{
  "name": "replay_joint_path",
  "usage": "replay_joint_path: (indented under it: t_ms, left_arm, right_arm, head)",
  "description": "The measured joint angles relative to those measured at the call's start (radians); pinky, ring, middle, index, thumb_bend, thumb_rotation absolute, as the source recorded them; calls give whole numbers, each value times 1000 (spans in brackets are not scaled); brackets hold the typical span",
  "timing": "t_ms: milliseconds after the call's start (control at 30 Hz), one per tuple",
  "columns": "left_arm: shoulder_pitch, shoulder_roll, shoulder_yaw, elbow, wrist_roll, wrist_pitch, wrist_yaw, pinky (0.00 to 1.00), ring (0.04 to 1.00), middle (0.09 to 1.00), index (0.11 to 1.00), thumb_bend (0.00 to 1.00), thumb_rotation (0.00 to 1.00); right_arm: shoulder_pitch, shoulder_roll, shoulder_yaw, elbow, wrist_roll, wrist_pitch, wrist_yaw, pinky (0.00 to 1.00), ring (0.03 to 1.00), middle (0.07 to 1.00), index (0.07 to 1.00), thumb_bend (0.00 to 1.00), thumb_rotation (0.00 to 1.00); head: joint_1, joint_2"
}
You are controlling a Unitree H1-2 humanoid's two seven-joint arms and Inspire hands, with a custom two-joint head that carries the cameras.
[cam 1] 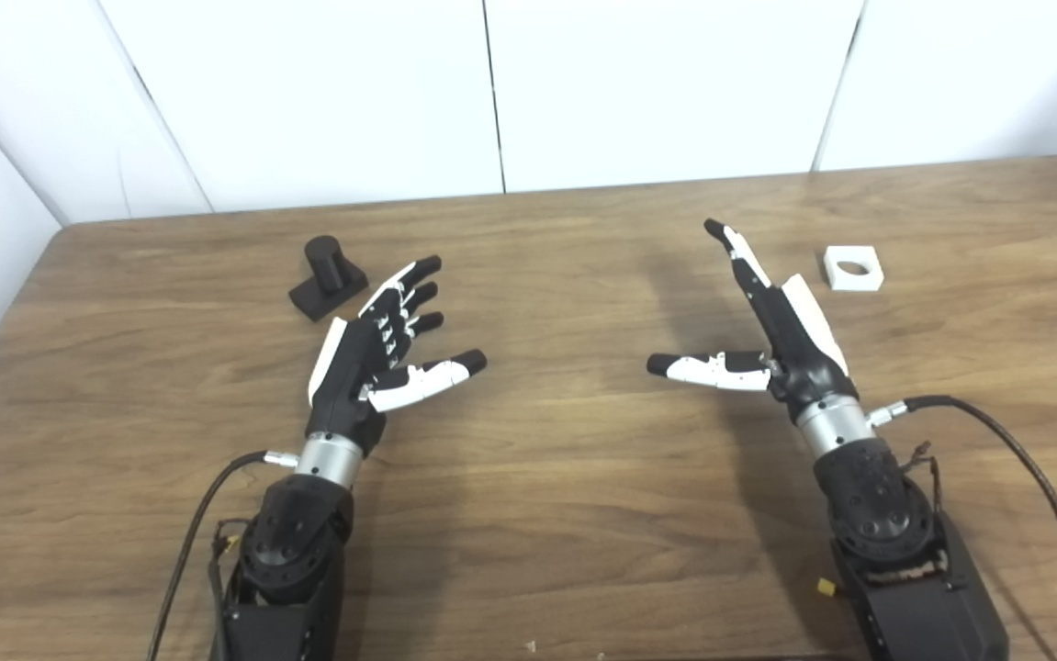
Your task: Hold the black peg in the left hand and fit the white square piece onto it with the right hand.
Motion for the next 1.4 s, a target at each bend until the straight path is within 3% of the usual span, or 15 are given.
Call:
replay_joint_path:
  t_ms: [400, 567, 667, 800, 1100, 1400]
  left_arm:
    - [0, 0, -4, 0, 12, -2, 5, 864, 940, 938, 862, 781, 3]
    - [0, -2, -19, 8, 41, -20, 8, 818, 935, 921, 850, 781, 22]
    - [0, -14, -29, 26, 51, -46, 15, 867, 945, 920, 852, 765, 25]
    - [0, -37, -46, 43, 79, -48, 31, 910, 967, 926, 852, 765, 36]
    - [-2, -47, -45, 56, 136, -82, 72, 914, 966, 930, 849, 742, 60]
    - [-14, -12, -41, 50, 163, -88, 74, 878, 920, 923, 845, 735, 61]
  right_arm:
    - [0, 0, 0, 2, -4, -6, -8, 997, 1000, 1000, 962, 844, 264]
    - [1, -7, -2, 4, -3, -15, -8, 988, 1000, 1000, 965, 842, 264]
    - [5, -16, -13, 10, 8, -25, -8, 999, 1000, 1000, 970, 835, 243]
    - [11, -44, -23, 15, 12, -54, -8, 1000, 1000, 1000, 978, 817, 194]
    - [13, -55, -31, 43, 27, -63, -8, 999, 1000, 1000, 975, 825, 206]
    - [12, -54, -31, 43, 26, -62, -8, 970, 1000, 1000, 965, 837, 186]
  head:
    - [17, -8]
    - [150, -32]
    - [236, -60]
    - [288, -84]
    - [293, -92]
    - [295, -95]
